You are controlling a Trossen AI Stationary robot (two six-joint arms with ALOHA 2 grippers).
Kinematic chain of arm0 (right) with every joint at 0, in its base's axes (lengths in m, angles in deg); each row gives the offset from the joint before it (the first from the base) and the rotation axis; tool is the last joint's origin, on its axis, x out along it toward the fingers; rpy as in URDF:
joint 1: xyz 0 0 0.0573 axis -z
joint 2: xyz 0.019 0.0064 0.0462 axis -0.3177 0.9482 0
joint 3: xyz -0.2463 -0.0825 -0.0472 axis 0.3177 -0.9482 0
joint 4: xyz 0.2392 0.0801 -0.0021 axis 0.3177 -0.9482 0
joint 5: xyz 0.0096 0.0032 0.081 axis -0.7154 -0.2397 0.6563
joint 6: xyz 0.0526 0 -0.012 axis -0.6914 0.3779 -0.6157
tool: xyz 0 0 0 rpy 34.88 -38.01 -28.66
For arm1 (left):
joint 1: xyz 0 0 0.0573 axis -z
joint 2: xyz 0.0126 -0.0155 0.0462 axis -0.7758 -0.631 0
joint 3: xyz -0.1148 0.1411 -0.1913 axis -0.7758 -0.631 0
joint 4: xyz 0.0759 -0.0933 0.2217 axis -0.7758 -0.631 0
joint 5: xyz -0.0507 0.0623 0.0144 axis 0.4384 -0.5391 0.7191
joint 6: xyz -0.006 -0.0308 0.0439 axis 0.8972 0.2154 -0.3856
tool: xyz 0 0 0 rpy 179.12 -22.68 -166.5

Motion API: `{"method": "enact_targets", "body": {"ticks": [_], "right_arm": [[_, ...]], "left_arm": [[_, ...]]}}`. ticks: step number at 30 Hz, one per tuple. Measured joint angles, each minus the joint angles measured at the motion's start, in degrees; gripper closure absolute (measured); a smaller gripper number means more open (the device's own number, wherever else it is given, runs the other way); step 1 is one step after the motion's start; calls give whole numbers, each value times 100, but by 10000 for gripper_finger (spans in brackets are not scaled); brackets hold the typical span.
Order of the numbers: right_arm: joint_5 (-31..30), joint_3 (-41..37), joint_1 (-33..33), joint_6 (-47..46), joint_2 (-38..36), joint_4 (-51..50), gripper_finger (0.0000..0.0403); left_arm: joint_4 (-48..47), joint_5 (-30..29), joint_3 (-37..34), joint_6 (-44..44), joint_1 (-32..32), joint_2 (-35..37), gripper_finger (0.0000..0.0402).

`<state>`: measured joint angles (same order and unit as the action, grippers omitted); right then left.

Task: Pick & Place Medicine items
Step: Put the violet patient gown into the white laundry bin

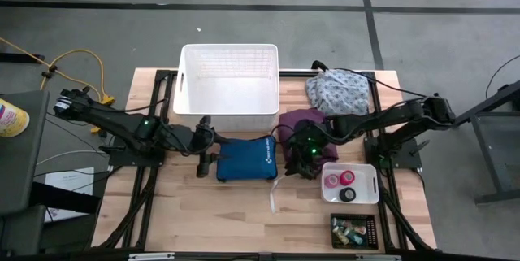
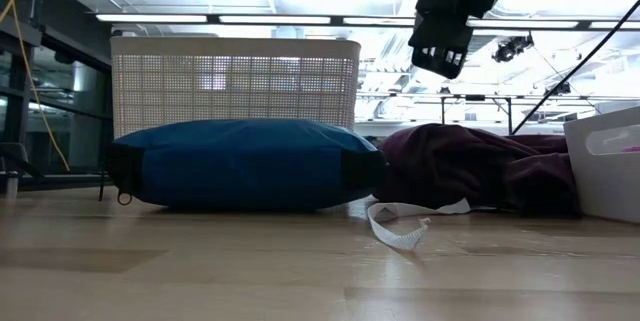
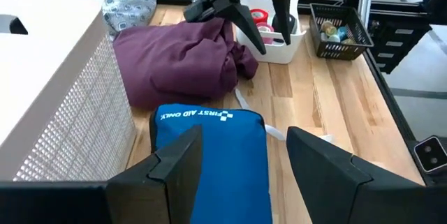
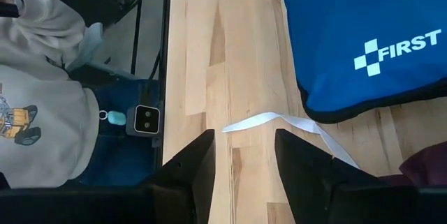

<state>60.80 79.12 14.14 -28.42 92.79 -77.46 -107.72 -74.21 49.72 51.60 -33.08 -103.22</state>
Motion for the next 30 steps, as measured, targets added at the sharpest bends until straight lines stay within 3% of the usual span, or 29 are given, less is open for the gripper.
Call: {"method": "enact_targets", "body": {"ticks": [8,17,30], "right_arm": [[0,0,0,0,0,0,266],[-2,0,0,0,0,39,266],[-2,0,0,0,0,90,266]], "left_arm": [[-147,-71,-30,27,664,260,199],[-92,-893,-303,-228,1751,428,199],[242,-927,-354,-440,2508,412,199]]}}
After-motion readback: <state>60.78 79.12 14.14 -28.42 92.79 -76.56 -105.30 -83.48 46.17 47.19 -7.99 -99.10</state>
